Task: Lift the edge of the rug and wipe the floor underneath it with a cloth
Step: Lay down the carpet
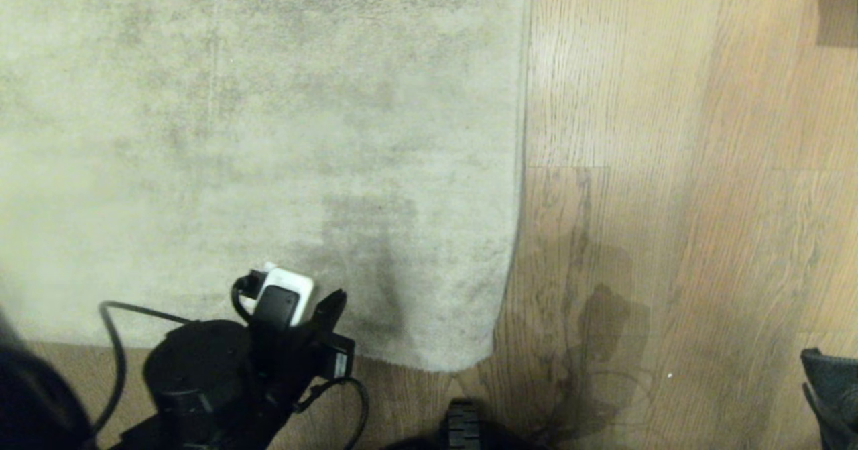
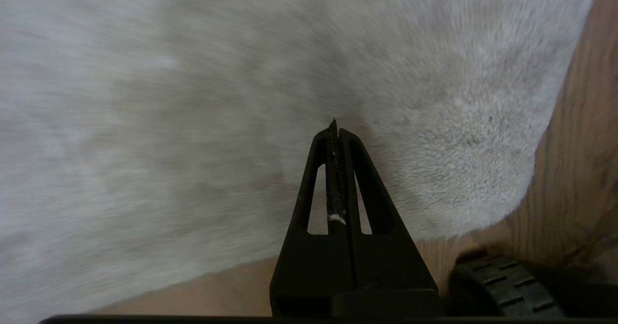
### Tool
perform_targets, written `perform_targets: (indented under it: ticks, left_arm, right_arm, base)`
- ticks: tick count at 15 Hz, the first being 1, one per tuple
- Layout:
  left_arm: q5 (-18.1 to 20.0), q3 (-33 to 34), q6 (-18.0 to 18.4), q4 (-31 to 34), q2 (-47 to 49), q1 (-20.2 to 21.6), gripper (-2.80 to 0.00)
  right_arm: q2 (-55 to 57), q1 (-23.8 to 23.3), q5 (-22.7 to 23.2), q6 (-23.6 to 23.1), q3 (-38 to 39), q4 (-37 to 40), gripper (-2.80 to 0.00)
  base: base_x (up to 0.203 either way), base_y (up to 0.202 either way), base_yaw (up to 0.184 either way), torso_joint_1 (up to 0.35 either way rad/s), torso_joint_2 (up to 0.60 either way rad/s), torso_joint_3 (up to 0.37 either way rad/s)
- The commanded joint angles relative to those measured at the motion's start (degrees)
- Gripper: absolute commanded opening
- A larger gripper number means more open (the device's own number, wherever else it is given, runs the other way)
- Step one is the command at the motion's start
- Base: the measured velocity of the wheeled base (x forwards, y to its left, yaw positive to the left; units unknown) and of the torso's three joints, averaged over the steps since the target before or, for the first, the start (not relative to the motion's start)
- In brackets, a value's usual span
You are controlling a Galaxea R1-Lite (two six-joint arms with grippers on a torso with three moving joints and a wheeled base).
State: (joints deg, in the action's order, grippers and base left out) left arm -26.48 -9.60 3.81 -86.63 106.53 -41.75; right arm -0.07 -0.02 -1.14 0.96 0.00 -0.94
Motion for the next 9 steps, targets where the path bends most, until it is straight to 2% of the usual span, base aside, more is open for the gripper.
perform_targets:
  ticks: [1,6,9]
  left_arm:
    - [-0.06,-7.15,-0.56,-0.71,14.82,-0.21,-2.80]
    - [0.03,-29.58,-1.75,-0.18,32.51,-3.05,-2.80]
    - [0.09,-35.31,-3.46,2.60,36.81,-5.83,-2.80]
  right_arm:
    - [0.07,0.02,0.00,0.07,0.00,-0.03,-2.80]
    - [0.07,0.02,0.00,0.00,0.00,-0.03,-2.80]
    - [0.07,0.02,0.00,0.09,0.00,-0.03,-2.80]
  base:
    - [0.000,0.000,0.000,0.000,0.00,0.000]
    - [0.000,0.000,0.000,0.000,0.00,0.000]
    - [0.000,0.000,0.000,0.000,0.00,0.000]
